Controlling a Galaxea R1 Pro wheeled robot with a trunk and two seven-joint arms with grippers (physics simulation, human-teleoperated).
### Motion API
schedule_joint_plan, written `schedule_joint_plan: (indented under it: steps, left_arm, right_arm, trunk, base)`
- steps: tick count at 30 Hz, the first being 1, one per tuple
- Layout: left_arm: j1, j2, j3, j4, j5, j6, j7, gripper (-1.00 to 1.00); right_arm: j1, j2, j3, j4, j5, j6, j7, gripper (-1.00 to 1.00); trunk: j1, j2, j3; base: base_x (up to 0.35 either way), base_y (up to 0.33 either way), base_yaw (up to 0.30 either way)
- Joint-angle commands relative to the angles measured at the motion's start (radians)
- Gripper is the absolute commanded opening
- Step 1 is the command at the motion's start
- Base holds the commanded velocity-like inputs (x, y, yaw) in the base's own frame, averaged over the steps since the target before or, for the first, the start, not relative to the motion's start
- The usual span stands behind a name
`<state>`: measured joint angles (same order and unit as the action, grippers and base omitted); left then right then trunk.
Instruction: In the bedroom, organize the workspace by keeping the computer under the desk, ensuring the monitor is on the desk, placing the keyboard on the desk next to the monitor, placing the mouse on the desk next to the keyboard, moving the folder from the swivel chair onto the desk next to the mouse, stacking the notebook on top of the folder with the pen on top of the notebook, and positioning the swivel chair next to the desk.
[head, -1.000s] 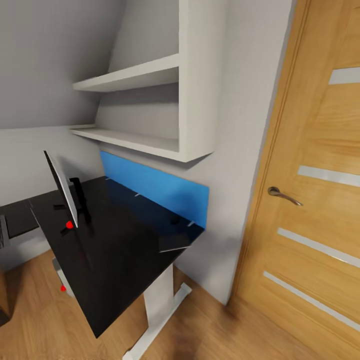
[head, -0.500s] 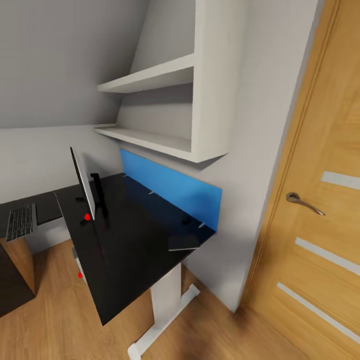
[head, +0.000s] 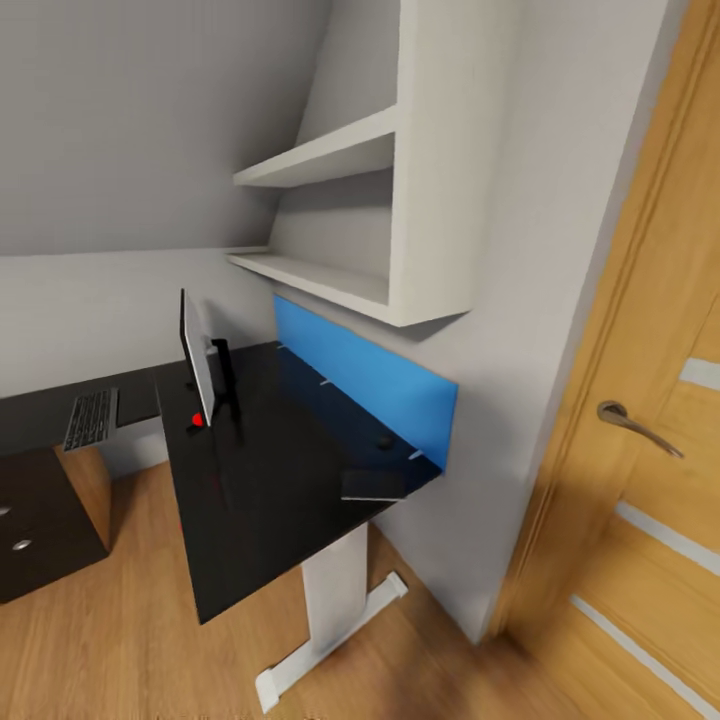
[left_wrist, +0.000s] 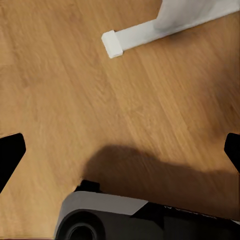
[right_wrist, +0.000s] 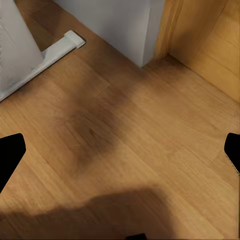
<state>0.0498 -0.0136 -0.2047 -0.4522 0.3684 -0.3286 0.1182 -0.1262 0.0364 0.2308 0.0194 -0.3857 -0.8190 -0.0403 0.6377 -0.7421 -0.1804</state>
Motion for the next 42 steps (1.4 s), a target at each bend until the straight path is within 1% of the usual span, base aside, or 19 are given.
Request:
schedule_joint_plan:
  steps: [1, 10, 14, 18, 20, 24, 32, 34, 36, 39, 42]
  left_arm:
    - [0.0, 0.001, -0.007, -0.002, 0.007, -0.003, 0.009, 1.0]
    - [0.0, 0.001, -0.002, -0.002, 0.01, -0.003, 0.011, 1.0]
    - [0.0, 0.001, 0.017, -0.002, 0.01, -0.003, 0.011, 1.0]
    - [0.0, 0.001, 0.056, -0.002, 0.009, -0.003, 0.009, 1.0]
    - [0.0, 0.001, 0.065, -0.002, 0.009, -0.003, 0.008, 1.0]
    - [0.0, 0.0, 0.071, -0.002, 0.009, -0.003, 0.007, 1.0]
    - [0.0, 0.0, 0.074, -0.002, 0.009, -0.003, 0.006, 1.0]
    - [0.001, 0.0, 0.074, -0.002, 0.009, -0.003, 0.006, 1.0]
    - [0.0, 0.0, 0.074, -0.002, 0.009, -0.003, 0.006, 1.0]
    - [0.0, 0.0, 0.074, -0.002, 0.009, -0.003, 0.006, 1.0]
    - [0.0, 0.0, 0.074, -0.002, 0.009, -0.003, 0.006, 1.0]
  right_arm:
    - [-0.001, 0.0, 0.008, 0.002, -0.004, -0.003, -0.004, 1.0]
    - [-0.001, 0.0, 0.008, 0.002, -0.004, -0.003, -0.004, 1.0]
    - [-0.001, 0.0, 0.008, 0.002, -0.004, -0.003, -0.004, 1.0]
    - [-0.001, 0.0, 0.008, 0.002, -0.004, -0.003, -0.004, 1.0]
    - [-0.001, 0.0, 0.008, 0.002, -0.004, -0.003, -0.005, 1.0]
    - [-0.001, 0.0, 0.008, 0.002, -0.004, -0.002, -0.005, 1.0]
    - [-0.001, 0.0, 0.008, 0.002, -0.004, 0.001, -0.006, 1.0]
    - [-0.001, 0.0, 0.008, 0.002, -0.004, 0.01, -0.006, 1.0]
    - [-0.001, 0.0, 0.01, 0.001, -0.004, 0.045, -0.008, 1.0]
    - [-0.001, 0.0, 0.011, 0.001, -0.004, 0.067, -0.008, 1.0]
    - [-0.001, 0.0, 0.011, 0.001, -0.004, 0.075, -0.009, 1.0]
  trunk:
    - [0.0, -0.001, -0.001]
    - [0.0, -0.001, -0.001]
    - [0.0, -0.001, -0.001]
    - [0.0, -0.001, -0.001]
    - [0.0, -0.001, -0.001]
    - [0.0, -0.001, -0.002]
    - [0.0, -0.001, -0.005]
    - [0.0, -0.001, -0.006]
    - [0.0, -0.001, -0.008]
    - [0.0, -0.001, -0.011]
    - [0.0, -0.001, -0.014]
  base:
    - [0.0, -0.315, 0.274]
    - [0.0, -0.314, 0.274]
    - [0.0, -0.314, 0.274]
    - [0.0, -0.314, 0.274]
    - [0.0, -0.309, 0.274]
    - [0.0, -0.263, 0.273]
    - [0.0, -0.09, 0.273]
    - [0.0, -0.012, 0.264]
    - [0.0, -0.005, 0.256]
    - [0.0, -0.002, 0.247]
    - [0.0, -0.001, 0.23]
